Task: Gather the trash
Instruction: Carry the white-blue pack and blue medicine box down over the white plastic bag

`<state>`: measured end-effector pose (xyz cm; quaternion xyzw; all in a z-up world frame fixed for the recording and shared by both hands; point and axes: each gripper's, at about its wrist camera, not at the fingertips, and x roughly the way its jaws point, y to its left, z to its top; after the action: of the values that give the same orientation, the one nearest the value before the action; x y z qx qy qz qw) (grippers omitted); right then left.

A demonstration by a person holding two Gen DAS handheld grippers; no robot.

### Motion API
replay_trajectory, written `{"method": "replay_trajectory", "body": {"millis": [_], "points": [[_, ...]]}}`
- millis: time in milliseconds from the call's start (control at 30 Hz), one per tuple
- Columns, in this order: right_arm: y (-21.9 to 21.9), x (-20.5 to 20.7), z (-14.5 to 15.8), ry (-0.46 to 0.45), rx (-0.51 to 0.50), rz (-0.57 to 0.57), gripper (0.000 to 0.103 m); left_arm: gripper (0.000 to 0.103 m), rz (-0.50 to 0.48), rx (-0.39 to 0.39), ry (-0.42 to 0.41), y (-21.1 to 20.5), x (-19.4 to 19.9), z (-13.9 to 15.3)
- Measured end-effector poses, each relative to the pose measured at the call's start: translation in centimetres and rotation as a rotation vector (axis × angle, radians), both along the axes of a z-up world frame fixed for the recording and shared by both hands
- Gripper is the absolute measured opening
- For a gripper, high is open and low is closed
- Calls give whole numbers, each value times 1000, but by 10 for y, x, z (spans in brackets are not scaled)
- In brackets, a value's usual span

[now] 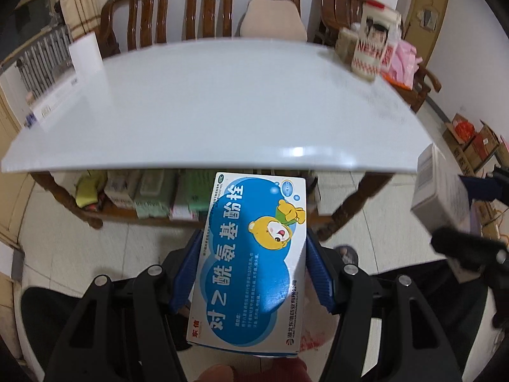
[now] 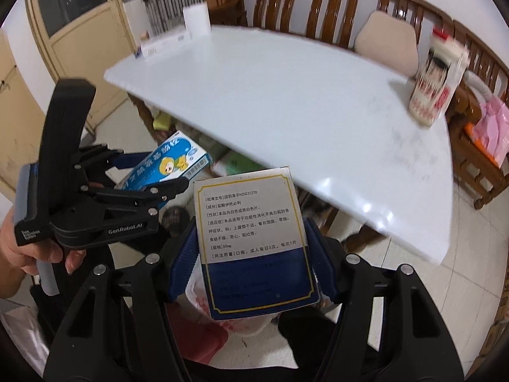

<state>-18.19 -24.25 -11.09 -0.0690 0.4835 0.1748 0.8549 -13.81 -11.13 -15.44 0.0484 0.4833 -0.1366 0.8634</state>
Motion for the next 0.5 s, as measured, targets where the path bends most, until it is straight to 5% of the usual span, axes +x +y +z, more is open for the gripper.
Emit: {"method": "replay_trajectory", "body": {"millis": [500], "points": [[9, 7, -134, 231, -68, 0, 62, 60, -33, 69, 270, -15, -8, -135]]}}
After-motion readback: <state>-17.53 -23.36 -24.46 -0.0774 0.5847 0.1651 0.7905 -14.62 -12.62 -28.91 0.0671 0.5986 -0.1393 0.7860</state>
